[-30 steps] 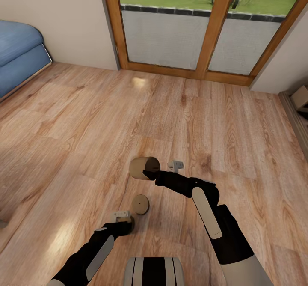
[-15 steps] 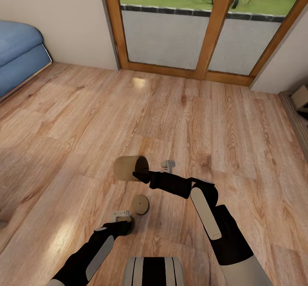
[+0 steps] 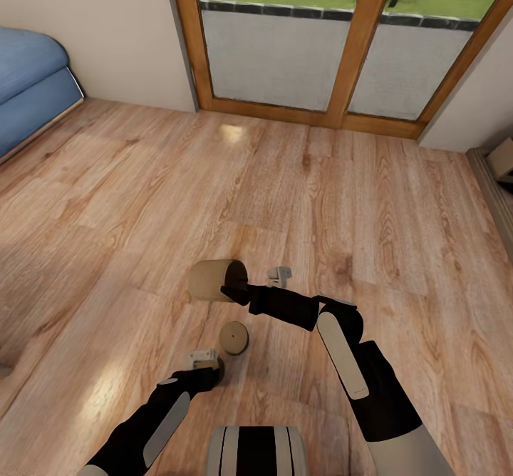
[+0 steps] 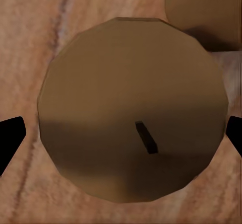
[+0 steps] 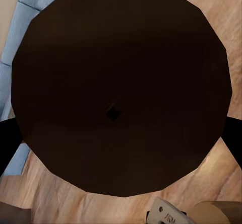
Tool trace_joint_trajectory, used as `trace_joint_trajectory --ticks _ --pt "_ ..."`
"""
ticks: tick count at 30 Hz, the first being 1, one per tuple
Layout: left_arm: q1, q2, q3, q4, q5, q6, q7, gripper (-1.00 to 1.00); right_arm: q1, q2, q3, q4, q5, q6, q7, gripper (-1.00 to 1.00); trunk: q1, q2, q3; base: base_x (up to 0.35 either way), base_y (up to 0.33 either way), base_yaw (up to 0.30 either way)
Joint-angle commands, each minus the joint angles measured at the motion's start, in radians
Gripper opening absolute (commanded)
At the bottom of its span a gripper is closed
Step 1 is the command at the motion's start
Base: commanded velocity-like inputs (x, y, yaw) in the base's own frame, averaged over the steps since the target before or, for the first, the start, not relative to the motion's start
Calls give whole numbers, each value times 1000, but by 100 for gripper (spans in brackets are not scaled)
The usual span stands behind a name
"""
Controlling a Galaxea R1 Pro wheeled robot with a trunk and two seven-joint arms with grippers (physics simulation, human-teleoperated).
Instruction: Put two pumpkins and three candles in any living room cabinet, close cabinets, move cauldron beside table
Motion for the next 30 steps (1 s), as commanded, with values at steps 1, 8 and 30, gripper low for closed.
trace_joint_trajectory --ticks 1,8,30 --pt "-1 1 -5 -2 11 2 7 100 0 1 -1 0 0 5 3 -100 0 0 -1 0 0 0" --pt "-1 1 -6 -2 11 2 2 100 0 1 -1 0 0 5 3 -100 0 0 -1 0 0 0" --pt "-1 1 -6 -2 11 0 1 100 0 1 0 0 1 5 3 -100 2 -1 -20 0 0 0"
